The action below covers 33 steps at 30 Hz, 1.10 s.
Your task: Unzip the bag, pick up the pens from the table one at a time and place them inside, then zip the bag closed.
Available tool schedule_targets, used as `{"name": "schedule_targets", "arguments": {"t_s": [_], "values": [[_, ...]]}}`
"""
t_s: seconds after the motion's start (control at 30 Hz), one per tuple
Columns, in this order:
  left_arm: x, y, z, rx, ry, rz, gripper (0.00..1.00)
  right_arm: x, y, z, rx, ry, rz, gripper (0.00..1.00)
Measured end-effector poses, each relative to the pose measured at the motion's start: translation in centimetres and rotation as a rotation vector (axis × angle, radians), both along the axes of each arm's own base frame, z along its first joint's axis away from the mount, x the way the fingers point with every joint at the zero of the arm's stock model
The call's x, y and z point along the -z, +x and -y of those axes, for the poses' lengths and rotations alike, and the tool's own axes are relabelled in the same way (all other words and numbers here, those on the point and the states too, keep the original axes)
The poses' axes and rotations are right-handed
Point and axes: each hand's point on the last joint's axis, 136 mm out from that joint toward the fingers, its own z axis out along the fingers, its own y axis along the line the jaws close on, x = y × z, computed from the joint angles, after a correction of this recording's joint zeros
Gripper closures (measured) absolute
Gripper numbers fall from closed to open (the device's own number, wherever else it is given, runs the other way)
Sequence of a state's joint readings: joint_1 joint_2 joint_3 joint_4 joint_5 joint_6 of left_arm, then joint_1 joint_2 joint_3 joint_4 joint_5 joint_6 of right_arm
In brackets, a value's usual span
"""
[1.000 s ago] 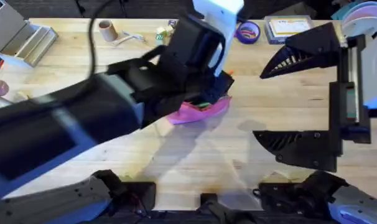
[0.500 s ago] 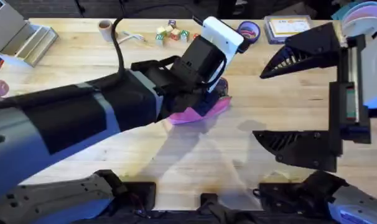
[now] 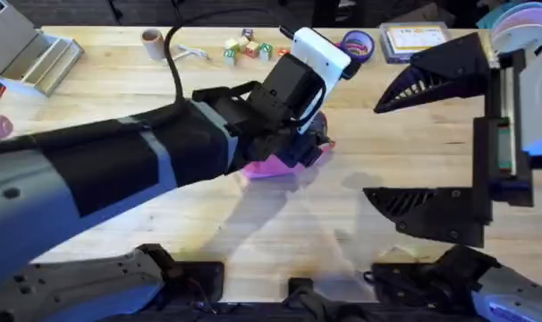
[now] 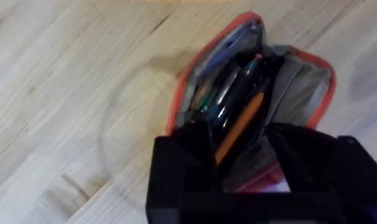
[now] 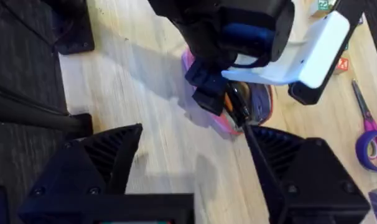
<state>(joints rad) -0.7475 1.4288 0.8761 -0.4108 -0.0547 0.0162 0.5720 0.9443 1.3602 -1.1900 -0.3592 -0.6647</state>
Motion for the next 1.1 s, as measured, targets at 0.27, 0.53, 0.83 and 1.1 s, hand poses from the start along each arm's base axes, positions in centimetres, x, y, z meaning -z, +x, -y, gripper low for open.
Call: {"name": "schedule_targets", "arguments": {"t_s": [0.27, 0.53, 0.83, 1.1], "values": [[-3.3, 0.4, 0.3, 0.0, -0.073, 0.081, 0.007, 0.0, 0.0, 0.0, 0.0, 0.0, 0.0, 0.003], [-7.1, -1.6, -1.5, 0.0, -0.112, 0.123, 0.007, 0.0, 0.0, 0.0, 0.001, 0.0, 0.0, 0.003], [-11.1, -7.0, -6.6, 0.033, -0.106, 0.158, 0.007, 0.3, 0.2, -0.1, 0.003, -0.009, -0.018, 0.003], [-12.1, -9.7, -9.8, 0.023, -0.087, 0.189, 0.007, 1.0, 0.8, -0.5, 0.003, -0.025, -0.043, 0.003]]}}
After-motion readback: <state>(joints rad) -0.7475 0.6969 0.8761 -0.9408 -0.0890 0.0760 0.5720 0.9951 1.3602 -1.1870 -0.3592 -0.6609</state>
